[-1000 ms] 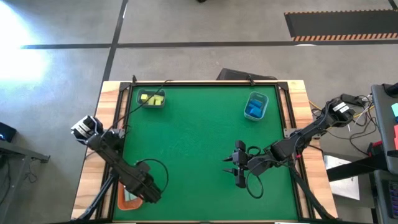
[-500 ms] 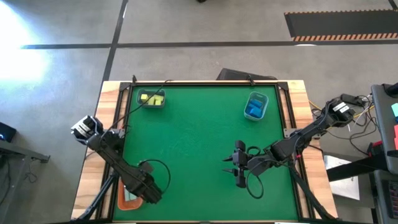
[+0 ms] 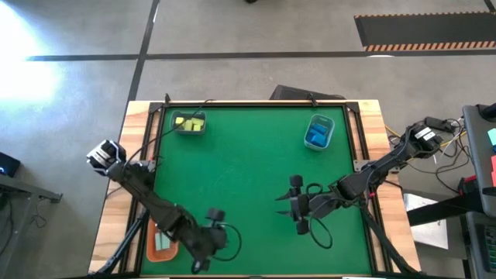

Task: Sort & place blocks by color
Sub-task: Return to Home Position

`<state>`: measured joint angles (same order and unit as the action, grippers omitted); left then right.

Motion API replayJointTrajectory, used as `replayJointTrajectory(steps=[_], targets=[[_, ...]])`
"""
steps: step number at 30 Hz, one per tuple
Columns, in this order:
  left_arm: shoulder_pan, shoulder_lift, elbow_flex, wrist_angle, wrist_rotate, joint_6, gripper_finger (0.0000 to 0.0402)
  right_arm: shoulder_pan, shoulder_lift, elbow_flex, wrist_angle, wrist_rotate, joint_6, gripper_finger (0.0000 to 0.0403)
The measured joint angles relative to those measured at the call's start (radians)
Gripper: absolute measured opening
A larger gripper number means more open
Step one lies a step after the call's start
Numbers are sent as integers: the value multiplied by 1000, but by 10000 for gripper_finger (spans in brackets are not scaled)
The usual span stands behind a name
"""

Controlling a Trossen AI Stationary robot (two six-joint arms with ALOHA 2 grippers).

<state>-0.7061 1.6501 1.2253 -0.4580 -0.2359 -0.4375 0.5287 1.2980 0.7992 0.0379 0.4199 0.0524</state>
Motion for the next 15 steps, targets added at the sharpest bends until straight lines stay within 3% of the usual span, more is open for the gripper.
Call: replayJointTrajectory(steps=[3,7,15], targets=[[52,-18,-6,89,-6,216,34,-13,-4,-2,16,-1,-61,171],[143,-55,-25,90,-6,373,17,-41,-22,-11,19,0,-92,171],[331,-193,-190,133,0,471,1,-106,-93,-72,27,-36,-128,167]])
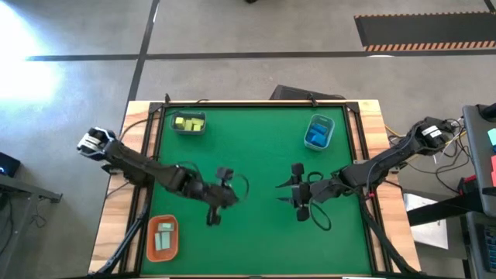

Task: Sort & place blocks by color
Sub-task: Return to Home Position

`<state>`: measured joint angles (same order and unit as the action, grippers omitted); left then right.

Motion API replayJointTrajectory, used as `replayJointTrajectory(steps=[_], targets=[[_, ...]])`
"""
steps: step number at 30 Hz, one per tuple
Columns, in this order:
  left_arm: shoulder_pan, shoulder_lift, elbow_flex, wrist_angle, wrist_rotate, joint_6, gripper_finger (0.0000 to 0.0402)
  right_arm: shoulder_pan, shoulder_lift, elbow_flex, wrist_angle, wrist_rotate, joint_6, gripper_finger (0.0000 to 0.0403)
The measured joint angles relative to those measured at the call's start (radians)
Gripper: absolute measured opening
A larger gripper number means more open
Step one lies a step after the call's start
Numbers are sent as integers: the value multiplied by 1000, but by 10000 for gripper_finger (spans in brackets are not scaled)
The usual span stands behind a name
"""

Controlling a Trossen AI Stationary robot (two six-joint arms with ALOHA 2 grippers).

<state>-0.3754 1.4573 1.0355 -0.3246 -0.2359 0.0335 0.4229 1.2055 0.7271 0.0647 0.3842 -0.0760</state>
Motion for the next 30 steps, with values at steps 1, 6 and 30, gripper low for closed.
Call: replayJointTrajectory(steps=[1,6,30], targets=[[16,-28,-33,12,2,1,0,-11,-11,-14,16,-14,-1,166],[70,-177,-212,120,3,-1,0,-65,-81,-118,110,-47,-3,164],[81,-920,-723,365,-61,-22,0,-151,-602,-528,263,-52,32,164]])
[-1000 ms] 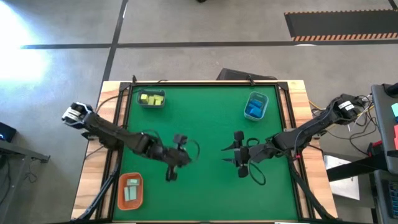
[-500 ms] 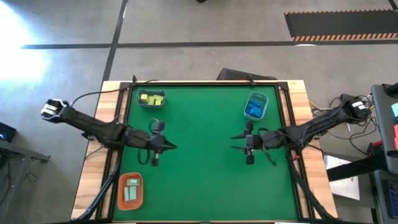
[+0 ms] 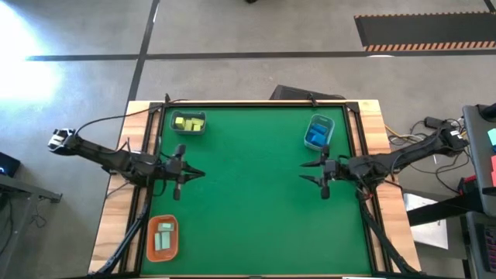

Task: Sort & place blocks by color
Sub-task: Return to Home Position

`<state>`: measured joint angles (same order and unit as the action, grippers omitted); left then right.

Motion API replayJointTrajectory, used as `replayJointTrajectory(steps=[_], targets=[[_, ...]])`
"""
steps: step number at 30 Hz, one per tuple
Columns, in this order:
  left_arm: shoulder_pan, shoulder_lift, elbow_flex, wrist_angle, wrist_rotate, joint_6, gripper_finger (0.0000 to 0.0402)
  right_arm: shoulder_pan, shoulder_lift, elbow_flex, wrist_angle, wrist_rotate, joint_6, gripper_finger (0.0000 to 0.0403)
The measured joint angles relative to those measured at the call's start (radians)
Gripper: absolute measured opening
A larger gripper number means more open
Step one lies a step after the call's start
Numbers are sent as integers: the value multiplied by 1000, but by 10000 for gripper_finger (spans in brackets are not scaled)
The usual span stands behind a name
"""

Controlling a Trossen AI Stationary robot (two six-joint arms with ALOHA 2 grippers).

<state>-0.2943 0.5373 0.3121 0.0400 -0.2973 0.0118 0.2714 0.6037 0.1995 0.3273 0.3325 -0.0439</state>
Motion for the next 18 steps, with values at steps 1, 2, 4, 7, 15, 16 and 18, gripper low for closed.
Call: replayJointTrajectory(steps=[1,2,4,7,15,16,18], targets=[[0,-16,-9,5,0,-6,0,0,-29,-15,-11,0,0,164],[0,-32,-19,13,-1,-6,0,0,-49,-25,-25,0,0,164],[0,-66,-44,5,-3,-7,0,0,-80,-31,-25,0,1,164],[0,-110,-71,4,-13,-7,0,0,-134,-43,-75,1,0,164],[0,-215,-133,3,-23,-6,0,0,-241,-41,-183,8,-1,164],[0,-228,-141,0,-23,-6,0,0,-253,-41,-196,8,-1,164],[0,-254,-152,-4,-23,-6,0,0,-276,-41,-223,9,-1,164]])
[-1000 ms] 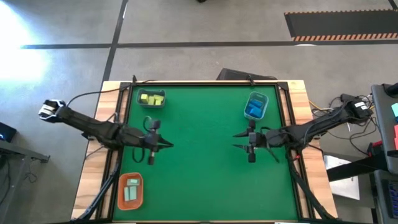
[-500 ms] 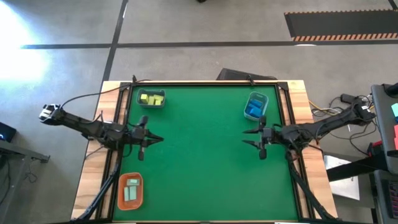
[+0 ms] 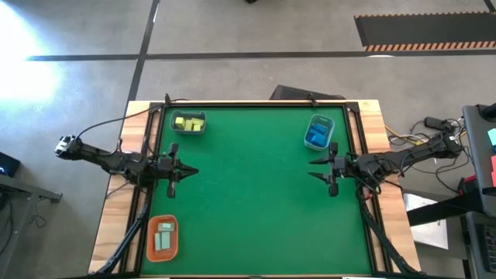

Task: Sort & place blocks by color
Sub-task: Return to Home Position

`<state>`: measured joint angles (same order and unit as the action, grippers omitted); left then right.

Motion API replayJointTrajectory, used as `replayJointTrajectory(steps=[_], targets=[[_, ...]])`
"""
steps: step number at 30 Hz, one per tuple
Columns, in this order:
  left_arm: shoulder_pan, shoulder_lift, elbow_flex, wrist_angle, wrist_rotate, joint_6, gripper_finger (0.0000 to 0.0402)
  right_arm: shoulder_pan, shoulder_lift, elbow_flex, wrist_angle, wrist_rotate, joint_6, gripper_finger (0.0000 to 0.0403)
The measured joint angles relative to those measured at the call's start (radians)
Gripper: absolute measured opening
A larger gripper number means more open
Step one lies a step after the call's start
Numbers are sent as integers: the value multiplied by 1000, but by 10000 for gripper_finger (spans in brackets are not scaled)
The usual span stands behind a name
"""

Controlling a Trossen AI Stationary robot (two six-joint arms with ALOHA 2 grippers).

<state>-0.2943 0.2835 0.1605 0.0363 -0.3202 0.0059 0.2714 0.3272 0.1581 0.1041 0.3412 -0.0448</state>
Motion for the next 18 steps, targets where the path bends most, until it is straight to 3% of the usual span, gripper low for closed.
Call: replayJointTrajectory(steps=[18], targets=[[0,-185,-58,-61,-1,1,0,0,-208,0,-180,27,-46,164]])
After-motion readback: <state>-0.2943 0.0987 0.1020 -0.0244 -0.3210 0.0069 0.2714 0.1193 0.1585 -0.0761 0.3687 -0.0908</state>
